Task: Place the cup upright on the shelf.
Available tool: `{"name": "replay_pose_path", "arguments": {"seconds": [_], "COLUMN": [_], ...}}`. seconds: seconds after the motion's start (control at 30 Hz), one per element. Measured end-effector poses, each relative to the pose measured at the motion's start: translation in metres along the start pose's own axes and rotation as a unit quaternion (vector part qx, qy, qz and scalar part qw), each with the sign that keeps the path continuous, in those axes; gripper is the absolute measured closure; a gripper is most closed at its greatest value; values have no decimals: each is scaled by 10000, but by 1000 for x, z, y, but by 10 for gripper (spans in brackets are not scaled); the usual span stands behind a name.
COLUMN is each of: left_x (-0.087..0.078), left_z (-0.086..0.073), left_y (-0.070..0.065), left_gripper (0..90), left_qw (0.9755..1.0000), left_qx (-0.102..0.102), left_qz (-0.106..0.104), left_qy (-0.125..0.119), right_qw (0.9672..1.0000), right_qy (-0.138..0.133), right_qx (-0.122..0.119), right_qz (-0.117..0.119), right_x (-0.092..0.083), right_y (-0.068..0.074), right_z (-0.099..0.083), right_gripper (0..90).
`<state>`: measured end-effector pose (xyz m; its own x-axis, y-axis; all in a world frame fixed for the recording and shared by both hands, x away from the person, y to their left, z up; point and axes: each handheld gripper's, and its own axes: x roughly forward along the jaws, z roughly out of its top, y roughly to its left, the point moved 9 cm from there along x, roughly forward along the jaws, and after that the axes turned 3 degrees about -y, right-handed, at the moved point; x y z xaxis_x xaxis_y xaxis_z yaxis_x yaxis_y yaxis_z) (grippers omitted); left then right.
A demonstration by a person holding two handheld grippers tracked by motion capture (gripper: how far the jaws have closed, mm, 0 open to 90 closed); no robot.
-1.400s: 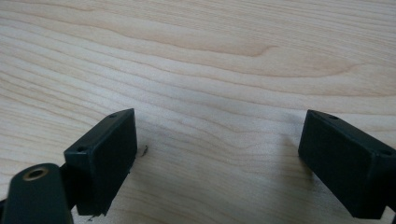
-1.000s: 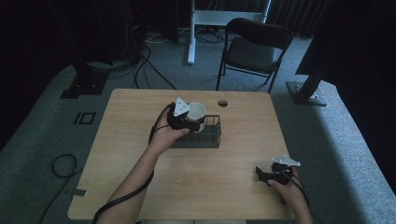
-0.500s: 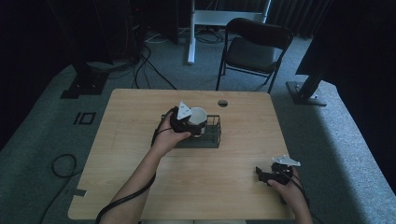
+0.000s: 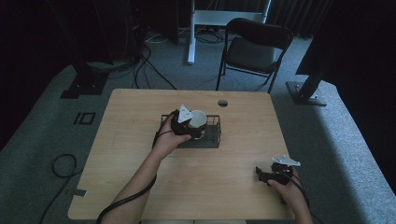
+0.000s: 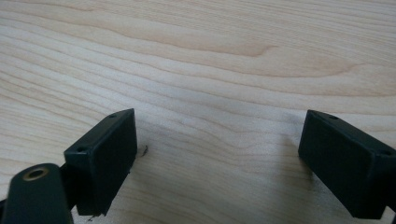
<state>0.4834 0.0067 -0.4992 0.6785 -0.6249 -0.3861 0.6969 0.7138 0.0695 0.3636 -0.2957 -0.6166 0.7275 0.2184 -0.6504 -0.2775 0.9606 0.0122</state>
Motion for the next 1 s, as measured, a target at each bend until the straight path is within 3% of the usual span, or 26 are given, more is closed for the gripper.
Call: {"name": "replay_pose_path", "arguments": {"seconds": [0.13, 0.3, 0.53, 1.0], "left_x": [0, -5, -16, -40], "left_z": [0, 6, 11, 12], "left_y": [-1, 1, 1, 16], "left_gripper": [193, 97, 90, 90], "left_qw": [10000, 10000, 10000, 9999], "left_qx": [67, -45, 34, 43], "left_qz": [25, 38, -22, 133], "left_qy": [-3, -61, -45, -76], "right_qw": [10000, 10000, 10000, 10000], "right_qy": [1, 0, 1, 1], "right_qx": [-1, -1, -2, -2], "right_qz": [0, 0, -1, -1], "right_x": [0, 0, 0, 0], "right_y": [0, 0, 0, 0], "right_z": [0, 0, 0, 0], "right_gripper": [111, 111, 111, 111]}}
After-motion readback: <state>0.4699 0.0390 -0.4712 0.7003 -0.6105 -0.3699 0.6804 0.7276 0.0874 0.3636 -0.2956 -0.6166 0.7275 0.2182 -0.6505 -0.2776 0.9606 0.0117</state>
